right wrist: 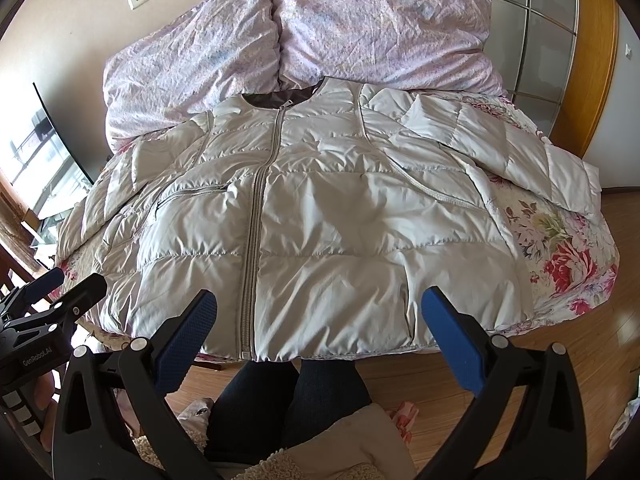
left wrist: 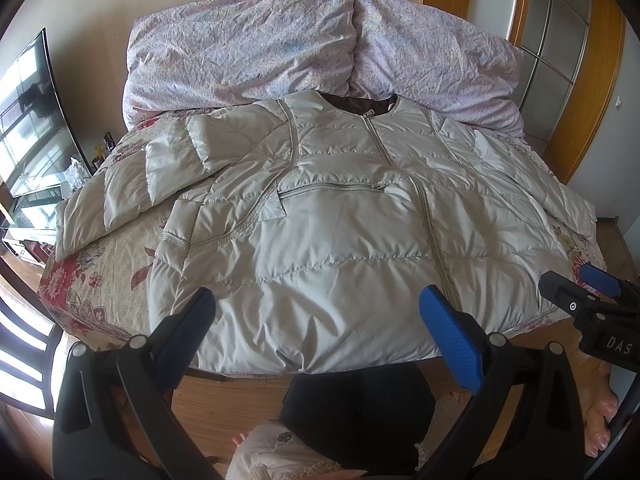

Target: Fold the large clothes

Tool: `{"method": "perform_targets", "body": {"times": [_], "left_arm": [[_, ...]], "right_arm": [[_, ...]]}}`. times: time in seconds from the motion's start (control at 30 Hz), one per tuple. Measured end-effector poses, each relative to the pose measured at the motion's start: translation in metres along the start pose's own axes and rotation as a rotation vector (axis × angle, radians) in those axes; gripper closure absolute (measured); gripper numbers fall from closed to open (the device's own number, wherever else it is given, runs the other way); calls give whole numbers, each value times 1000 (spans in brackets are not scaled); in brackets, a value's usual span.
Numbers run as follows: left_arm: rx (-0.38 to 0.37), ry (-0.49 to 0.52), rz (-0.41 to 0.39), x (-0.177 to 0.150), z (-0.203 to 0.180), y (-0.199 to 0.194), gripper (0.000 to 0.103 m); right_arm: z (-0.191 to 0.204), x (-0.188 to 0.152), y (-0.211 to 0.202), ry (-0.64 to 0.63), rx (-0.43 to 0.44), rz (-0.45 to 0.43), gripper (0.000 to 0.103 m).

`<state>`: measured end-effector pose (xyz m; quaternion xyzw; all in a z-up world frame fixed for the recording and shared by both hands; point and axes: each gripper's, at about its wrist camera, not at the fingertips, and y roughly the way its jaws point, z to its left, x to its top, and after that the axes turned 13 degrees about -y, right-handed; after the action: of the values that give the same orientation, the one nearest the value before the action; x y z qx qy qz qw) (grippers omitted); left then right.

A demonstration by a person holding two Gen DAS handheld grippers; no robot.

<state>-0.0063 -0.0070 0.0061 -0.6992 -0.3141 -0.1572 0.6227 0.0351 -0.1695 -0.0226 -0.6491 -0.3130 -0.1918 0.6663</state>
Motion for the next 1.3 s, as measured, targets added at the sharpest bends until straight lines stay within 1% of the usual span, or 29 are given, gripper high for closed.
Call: {"method": "perform_targets", "body": {"times": [0.37, 0.5, 0.63, 0.73, 0.9, 0.93, 1.1, 1.2, 1.23, 1.3], "left_arm": [[0, 0, 2, 0, 0, 0, 2], [2, 1, 12, 2, 3, 6, 2], [4, 2, 18, 6, 3, 13, 2], [7, 4, 23, 10, 1, 19, 2], [9, 18, 36, 17, -5, 33, 2], [10, 21, 42, 18, -6, 38, 2], [3, 34, 83, 25, -11, 60, 2], [-6, 36, 113, 29, -13, 75, 2], [-6, 38, 122, 31, -14, 80, 2], [-6, 44, 130, 33, -16, 87, 2]], "right_arm": [[-5, 1, 4, 18, -2, 2, 1], [-9, 3, 8, 32, -1, 5, 1], [-20, 5, 14, 63, 3, 1, 1], [-38, 6, 17, 116, -10, -33, 1], [-89, 1, 22, 271, -4, -121, 1], [-109, -2, 25, 332, -17, -135, 1], [-179, -15, 37, 531, -91, -131, 1], [-236, -32, 49, 723, -115, -128, 2], [-253, -38, 52, 786, -111, -132, 8], [-280, -50, 61, 896, -88, -138, 11]]}}
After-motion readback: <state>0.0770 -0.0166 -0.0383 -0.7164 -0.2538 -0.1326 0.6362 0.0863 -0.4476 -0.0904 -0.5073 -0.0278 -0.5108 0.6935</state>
